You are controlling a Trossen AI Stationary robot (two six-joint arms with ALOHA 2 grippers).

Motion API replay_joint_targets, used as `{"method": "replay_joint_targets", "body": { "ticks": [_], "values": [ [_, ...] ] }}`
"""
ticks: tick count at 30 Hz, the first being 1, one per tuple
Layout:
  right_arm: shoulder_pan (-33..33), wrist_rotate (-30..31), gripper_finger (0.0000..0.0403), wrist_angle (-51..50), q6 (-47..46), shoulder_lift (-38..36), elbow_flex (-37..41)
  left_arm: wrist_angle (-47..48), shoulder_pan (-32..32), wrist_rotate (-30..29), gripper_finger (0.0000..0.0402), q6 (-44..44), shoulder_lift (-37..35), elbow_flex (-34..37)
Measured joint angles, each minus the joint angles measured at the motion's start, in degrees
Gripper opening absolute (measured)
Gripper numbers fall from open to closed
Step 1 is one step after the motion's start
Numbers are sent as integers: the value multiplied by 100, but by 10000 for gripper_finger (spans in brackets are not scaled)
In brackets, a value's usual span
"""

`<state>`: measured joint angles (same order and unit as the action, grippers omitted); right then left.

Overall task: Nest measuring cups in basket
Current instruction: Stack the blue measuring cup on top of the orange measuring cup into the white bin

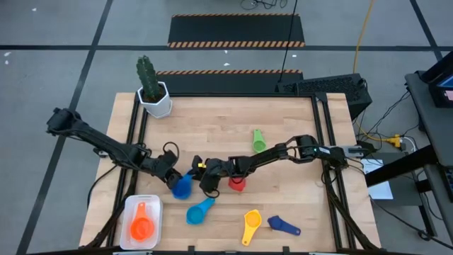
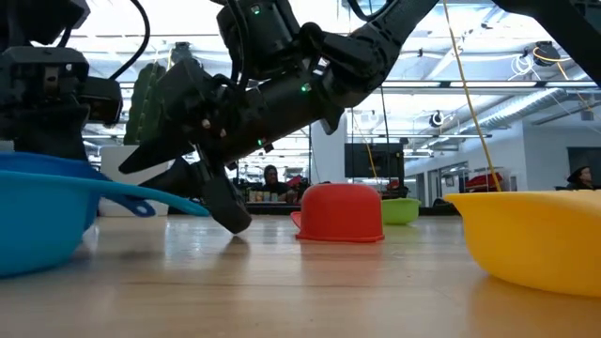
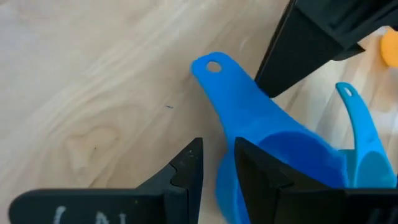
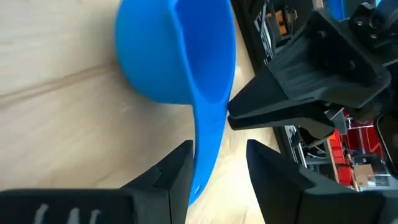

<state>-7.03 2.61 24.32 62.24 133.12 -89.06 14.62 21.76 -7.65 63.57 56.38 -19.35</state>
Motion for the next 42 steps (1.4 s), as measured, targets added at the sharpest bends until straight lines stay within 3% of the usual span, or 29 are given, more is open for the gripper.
{"method": "replay_joint_targets", "body": {
  "ticks": [10, 21, 28, 34, 42],
  "values": [
    [26, -211, 136, -94, 0, 0, -2, -599, 47, 156, 92, -4, 413, -2],
    [20, -865, 9, -5, -193, 0, 0, -596, 44, 37, 92, -145, 439, -2],
    [-35, -855, 3, 70, -122, 0, 0, -933, 39, 2, 92, -462, 354, -2],
    [-101, -88, 2, -8, 134, -33, 0, -713, 61, -124, 92, -801, 67, -292],
    [-275, 460, 1, -777, -155, -529, 45, 133, 400, -1060, 92, -1717, -196, -838]
  ]
}}
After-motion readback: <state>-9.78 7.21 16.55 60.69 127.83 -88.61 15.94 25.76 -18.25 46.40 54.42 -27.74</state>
